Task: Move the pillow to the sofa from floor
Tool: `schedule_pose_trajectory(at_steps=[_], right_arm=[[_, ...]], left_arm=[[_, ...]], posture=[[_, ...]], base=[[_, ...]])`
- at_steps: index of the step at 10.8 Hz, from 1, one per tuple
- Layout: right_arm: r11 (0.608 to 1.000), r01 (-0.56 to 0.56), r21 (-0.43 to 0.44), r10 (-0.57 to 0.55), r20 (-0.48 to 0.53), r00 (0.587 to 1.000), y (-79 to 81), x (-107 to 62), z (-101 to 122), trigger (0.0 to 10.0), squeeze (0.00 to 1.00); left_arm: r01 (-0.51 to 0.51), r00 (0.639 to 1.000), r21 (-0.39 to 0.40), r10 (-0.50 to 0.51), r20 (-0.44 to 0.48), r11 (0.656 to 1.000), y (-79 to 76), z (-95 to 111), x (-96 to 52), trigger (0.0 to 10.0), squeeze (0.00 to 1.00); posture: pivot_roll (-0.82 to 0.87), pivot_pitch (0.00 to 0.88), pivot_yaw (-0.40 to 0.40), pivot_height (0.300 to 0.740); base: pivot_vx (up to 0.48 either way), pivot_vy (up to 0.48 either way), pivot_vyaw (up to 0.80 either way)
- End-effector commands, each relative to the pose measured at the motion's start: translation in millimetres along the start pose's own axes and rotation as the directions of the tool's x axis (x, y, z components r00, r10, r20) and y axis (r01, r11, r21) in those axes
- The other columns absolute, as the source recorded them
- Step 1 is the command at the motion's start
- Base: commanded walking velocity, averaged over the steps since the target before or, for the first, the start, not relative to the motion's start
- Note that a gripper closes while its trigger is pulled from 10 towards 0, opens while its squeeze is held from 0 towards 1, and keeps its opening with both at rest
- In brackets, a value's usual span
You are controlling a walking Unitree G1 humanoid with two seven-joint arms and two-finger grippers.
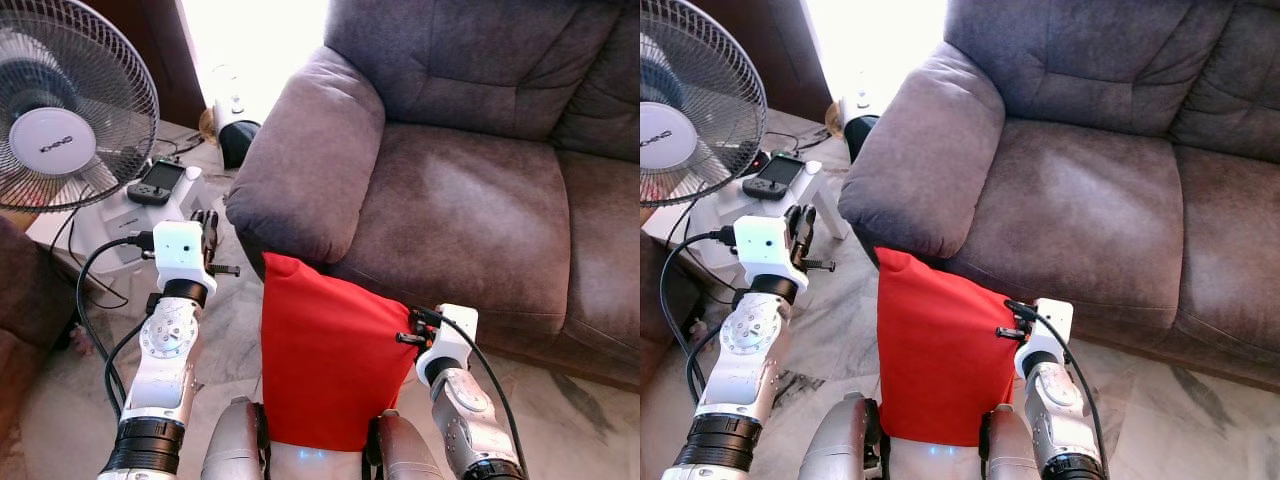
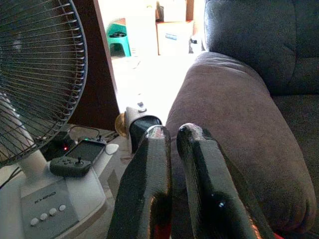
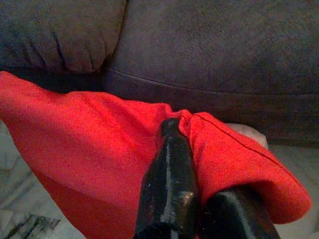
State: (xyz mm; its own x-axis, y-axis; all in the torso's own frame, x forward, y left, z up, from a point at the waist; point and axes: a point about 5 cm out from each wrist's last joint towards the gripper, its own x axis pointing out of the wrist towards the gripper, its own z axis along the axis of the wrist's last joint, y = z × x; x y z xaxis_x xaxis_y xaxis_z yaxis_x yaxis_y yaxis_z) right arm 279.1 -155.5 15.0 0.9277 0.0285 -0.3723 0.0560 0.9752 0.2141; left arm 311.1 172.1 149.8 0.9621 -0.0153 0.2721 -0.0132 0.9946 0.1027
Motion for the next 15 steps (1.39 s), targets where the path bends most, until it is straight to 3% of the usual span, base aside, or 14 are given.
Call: schedule_pose_trajectory(at_steps=[1, 15], right_arm=[[0.992, -0.101, -0.074, 0.124, 0.509, 0.852, 28.0, 1.1, 118.3, 10.0, 0.0], [0.992, -0.101, -0.074, 0.124, 0.509, 0.852, 28.0, 1.1, 118.3, 10.0, 0.0]], left_arm=[[-0.001, 1.0, 0.0, 0.001, -0.008, 1.0, 1.8, -0.7, -2.6, 10.0, 0.0], [-0.001, 1.0, 0.0, 0.001, -0.008, 1.0, 1.8, -0.7, -2.6, 10.0, 0.0]], posture=[[0.09, 0.118, -0.081, 0.693], [0.09, 0.118, -0.081, 0.693]], base=[[0.0, 0.0, 0.0], [0.0, 0.0, 0.0]])
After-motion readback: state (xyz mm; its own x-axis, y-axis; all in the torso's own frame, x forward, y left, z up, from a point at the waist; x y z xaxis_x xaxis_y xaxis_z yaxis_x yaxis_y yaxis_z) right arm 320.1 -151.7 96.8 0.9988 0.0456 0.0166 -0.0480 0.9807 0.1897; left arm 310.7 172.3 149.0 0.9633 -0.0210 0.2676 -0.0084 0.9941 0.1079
